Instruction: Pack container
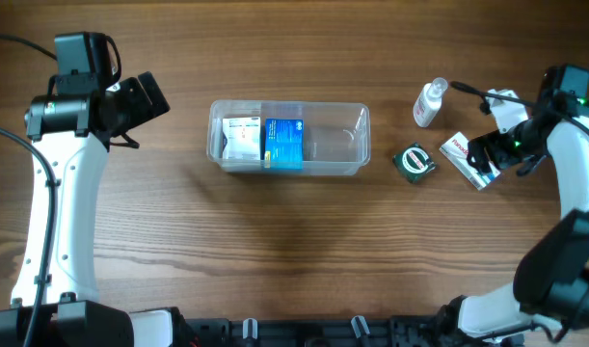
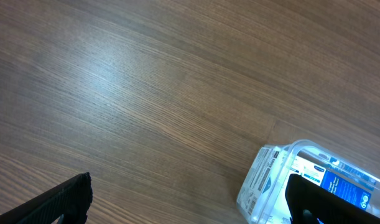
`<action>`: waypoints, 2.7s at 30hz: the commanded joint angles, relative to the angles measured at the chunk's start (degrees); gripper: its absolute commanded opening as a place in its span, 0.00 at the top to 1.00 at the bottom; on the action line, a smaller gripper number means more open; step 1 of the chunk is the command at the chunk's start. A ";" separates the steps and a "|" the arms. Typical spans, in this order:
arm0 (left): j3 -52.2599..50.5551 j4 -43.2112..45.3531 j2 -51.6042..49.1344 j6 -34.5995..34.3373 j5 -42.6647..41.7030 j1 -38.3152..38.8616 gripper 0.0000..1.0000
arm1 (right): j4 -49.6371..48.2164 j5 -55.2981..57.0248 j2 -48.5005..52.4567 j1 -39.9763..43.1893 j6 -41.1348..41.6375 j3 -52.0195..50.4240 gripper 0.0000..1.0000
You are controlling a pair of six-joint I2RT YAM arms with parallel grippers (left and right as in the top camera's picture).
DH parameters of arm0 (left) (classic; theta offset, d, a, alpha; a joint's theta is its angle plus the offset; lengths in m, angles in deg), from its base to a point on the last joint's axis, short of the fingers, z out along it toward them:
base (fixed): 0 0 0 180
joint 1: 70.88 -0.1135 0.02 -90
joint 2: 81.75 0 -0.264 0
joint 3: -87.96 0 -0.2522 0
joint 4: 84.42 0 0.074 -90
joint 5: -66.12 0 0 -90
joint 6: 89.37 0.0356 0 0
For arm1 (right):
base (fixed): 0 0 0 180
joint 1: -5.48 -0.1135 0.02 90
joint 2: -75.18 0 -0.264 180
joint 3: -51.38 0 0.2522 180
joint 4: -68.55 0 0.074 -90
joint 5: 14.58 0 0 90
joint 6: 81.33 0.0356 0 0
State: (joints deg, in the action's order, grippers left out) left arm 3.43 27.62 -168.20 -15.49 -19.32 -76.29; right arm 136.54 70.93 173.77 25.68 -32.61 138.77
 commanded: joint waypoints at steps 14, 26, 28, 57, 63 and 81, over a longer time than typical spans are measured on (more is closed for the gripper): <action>0.26 0.04 0.42 1.11 -0.46 -0.22 0.00 | -6.45 -8.52 12.41 0.02 -8.20 0.87 0.00; 0.26 0.04 0.42 1.11 -0.46 -0.22 0.00 | -8.41 -8.24 18.34 0.02 -11.19 0.76 0.00; 0.26 0.04 0.42 1.11 -0.46 -0.24 0.00 | -8.57 -8.26 18.32 0.02 -10.32 0.76 0.00; 0.26 0.04 0.42 1.11 -0.46 -0.24 0.00 | -10.47 -12.70 3.06 -0.09 12.48 6.73 0.00; 0.26 0.04 0.42 1.11 -0.46 -0.22 0.00 | -2.21 -20.24 2.93 -2.01 16.92 5.29 0.06; 0.26 0.04 0.42 1.11 -0.46 -0.22 0.00 | -18.58 -3.98 3.19 -20.20 12.76 -13.68 0.00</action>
State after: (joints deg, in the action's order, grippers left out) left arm 3.43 27.60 -168.20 -15.49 -19.32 -76.29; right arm 120.70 64.13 176.50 5.46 -18.62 127.30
